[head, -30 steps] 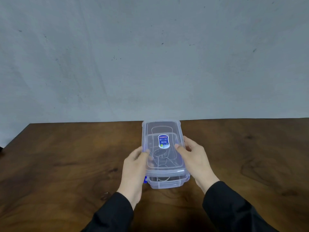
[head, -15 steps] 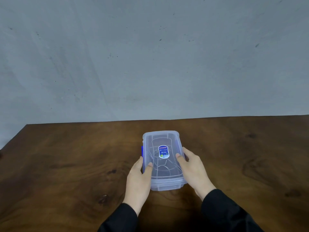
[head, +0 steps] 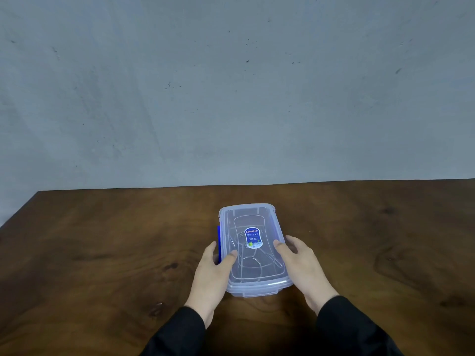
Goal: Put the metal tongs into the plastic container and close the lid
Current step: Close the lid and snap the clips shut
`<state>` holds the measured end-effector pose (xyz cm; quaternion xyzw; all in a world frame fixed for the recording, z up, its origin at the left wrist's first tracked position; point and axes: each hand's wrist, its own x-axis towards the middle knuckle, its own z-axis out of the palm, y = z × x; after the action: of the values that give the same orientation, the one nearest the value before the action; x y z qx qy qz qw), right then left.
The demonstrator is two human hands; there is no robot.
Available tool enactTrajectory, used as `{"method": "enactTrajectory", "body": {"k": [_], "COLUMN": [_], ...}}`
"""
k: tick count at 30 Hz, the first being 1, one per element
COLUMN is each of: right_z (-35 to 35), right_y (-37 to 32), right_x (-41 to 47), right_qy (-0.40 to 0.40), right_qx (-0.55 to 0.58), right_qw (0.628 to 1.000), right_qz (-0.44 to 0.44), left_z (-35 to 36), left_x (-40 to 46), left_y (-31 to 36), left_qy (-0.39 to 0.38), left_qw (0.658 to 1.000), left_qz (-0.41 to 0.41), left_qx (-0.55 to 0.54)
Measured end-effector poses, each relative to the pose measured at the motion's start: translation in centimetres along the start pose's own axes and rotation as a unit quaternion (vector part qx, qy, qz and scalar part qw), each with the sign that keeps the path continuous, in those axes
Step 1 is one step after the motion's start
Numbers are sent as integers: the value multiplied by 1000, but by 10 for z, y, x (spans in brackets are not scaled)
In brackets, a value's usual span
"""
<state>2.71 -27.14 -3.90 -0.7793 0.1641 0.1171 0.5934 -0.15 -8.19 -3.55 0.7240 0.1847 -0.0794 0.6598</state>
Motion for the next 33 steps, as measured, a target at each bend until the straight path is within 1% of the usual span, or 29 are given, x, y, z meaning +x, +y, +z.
{"method": "enactTrajectory", "body": {"k": [2,5,8,11,14,16,19,30,33], "right_z": [-2,-6,-4,3,11,13,15,27,28], "right_y": [-1,-1,0,6,11,12,11,-3,-5], "right_x": [2,3,2,-2,-10,-10,-4,31,36], "right_qy": [-7,9,25,23,0,0,1,20,29], "right_qx": [11,28,17,-14,10,11,16,-30,-38], "right_qw": [1000,999,998,997,995,994,993,995,994], "right_qz": [6,-29,-54,-75,-103,-111,-116,-97,-100], "left_z": [-2,-4,-4,2,7,8,8,12,14], "left_x": [3,9,12,8,4,4,10,44,48], "left_y": [3,6,4,0,-4,-4,-3,17,17], "left_qy": [2,29,36,16,-16,-26,-24,-25,-27], "left_qw": [1000,998,999,999,998,997,998,996,996], "left_qz": [6,37,33,45,57,62,59,68,65], "left_qx": [10,30,17,6,-15,-24,-25,47,52]}}
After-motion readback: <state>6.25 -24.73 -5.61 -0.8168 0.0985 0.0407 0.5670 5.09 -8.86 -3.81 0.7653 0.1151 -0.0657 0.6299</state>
